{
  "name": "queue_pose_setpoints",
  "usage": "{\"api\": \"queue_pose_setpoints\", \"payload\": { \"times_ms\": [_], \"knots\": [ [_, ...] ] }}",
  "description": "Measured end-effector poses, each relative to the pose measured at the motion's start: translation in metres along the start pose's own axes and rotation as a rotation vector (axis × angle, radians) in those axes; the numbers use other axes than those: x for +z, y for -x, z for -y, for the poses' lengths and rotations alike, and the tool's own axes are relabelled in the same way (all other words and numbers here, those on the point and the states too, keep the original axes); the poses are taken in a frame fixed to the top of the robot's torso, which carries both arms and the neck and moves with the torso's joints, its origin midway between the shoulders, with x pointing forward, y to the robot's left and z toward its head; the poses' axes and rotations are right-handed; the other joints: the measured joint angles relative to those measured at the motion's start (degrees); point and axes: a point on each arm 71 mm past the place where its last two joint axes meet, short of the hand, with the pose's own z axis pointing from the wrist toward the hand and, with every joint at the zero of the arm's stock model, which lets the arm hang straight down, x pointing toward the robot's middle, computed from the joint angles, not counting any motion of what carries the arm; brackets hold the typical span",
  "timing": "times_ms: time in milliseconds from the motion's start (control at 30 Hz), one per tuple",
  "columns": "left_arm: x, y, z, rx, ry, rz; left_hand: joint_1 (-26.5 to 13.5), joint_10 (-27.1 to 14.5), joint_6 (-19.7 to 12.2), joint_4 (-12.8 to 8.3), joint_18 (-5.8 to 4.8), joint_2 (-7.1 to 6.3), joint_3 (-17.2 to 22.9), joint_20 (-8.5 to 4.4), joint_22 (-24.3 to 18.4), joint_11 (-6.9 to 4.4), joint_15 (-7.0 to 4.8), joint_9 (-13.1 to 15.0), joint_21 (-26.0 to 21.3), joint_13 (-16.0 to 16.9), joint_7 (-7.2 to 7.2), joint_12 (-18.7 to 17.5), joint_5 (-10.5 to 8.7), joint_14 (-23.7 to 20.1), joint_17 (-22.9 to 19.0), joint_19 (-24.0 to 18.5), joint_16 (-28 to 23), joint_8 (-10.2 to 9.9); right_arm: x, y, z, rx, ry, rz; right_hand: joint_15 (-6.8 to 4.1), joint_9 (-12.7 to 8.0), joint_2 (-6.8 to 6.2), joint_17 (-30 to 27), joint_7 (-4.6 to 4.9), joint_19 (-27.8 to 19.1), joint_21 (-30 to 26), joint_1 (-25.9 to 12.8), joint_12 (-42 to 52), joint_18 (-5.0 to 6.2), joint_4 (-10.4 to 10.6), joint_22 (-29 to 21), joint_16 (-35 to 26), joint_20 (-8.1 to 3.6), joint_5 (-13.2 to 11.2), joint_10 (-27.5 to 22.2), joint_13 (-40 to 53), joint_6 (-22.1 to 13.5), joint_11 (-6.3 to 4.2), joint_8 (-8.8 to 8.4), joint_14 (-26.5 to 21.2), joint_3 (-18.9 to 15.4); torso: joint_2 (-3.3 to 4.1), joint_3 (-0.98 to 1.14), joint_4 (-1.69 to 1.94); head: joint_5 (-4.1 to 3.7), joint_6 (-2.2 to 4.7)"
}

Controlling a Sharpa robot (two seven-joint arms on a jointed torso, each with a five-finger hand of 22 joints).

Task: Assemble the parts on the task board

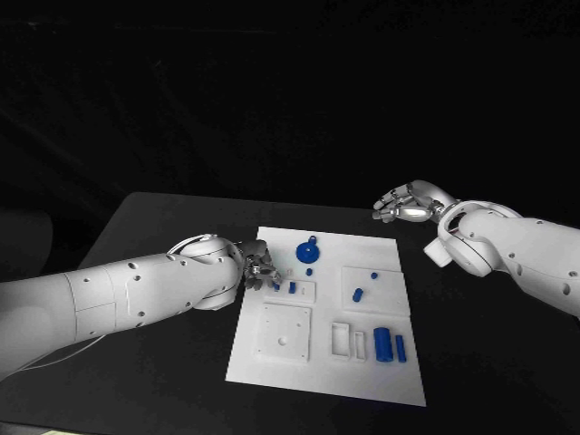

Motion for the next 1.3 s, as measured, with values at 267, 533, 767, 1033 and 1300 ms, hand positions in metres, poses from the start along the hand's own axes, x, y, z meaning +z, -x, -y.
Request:
{"api": "queue_pose_setpoints", "payload": {
  "times_ms": [267,533,767,1033,1300],
  "knots": [
    [-0.0006,-0.0003,-0.0014,0.001,0.002,-0.004,0.23,0.01,0.19,0.06,0.0,-0.23,0.06,0.0,0.0,-0.01,-0.01,-0.06,0.23,0.08,0.23,0.0,0.44,-0.04,0.0,0.0,0.0,0.24,-0.0001,0.0002,0.0003,0.0,-0.001,0.0,0.0,0.0,0.0,0.0,0.0,0.0,0.0,0.0,0.0,0.0,0.0,0.0,0.0,0.0,0.0,0.0,0.0,0.0,0.0,0.0,0.0,0.0,-0.01,-0.04,0.04,-0.03,-0.09],
    [-0.0007,-0.0003,-0.0017,0.002,0.002,-0.007,0.23,0.01,0.25,0.17,0.0,-0.23,0.17,0.0,0.02,-0.01,-0.09,-0.06,0.22,0.08,0.17,0.0,0.44,-0.15,-0.01,0.0,0.0,0.24,0.0,0.0002,0.0003,0.001,-0.001,0.0,0.0,-0.05,0.0,-0.01,0.0,0.0,0.0,0.0,0.0,0.0,0.0,-0.01,0.0,0.0,0.0,0.0,0.0,0.0,0.0,0.0,0.0,0.0,-0.01,-0.05,0.04,0.07,0.08],
    [-0.0008,-0.0003,-0.0021,0.003,0.003,-0.01,0.23,-0.05,0.26,0.17,0.0,-0.23,0.17,0.0,0.04,0.07,-0.1,-0.06,0.22,0.13,0.16,0.0,0.44,-0.33,-0.01,0.0,0.0,0.13,0.0,0.0001,0.0003,0.001,0.0,0.0,0.0,-0.05,0.0,-0.01,0.0,0.0,0.0,0.0,0.0,0.0,0.0,-0.01,0.0,0.0,0.0,0.0,0.0,0.0,0.0,0.0,0.0,0.0,-0.01,-0.05,0.04,0.08,-0.13],
    [-0.0014,-0.0006,-0.0034,0.002,0.005,-0.013,0.23,-0.34,0.26,0.16,-0.01,-0.23,0.16,0.0,0.03,0.36,-0.17,-0.06,0.22,0.12,0.16,0.0,0.42,-0.44,-0.01,0.0,0.0,0.14,0.0001,0.0001,0.0002,0.001,0.0,0.0,0.0,-0.05,0.0,-0.01,0.0,0.0,0.0,0.0,0.0,0.0,0.0,-0.02,0.0,0.0,0.0,0.0,-0.01,0.0,0.0,0.0,0.0,0.0,0.0,-0.02,0.04,0.2,-0.17],
    [-0.0018,-0.0006,-0.0042,-0.002,0.006,-0.015,0.23,-0.33,0.25,0.16,0.0,-0.23,0.16,0.0,0.02,0.36,-0.2,-0.11,0.22,0.13,0.16,0.22,0.66,-0.4,-0.01,0.0,0.0,0.25,0.0002,0.0001,0.0003,0.001,-0.001,0.0,0.0,-0.05,0.0,-0.01,0.0,0.0,0.0,0.0,0.0,0.0,0.0,-0.02,0.23,0.0,0.0,0.0,-0.01,0.0,0.0,0.0,0.0,0.0,0.02,-0.01,-0.03,0.24,-0.18]
  ]
}}
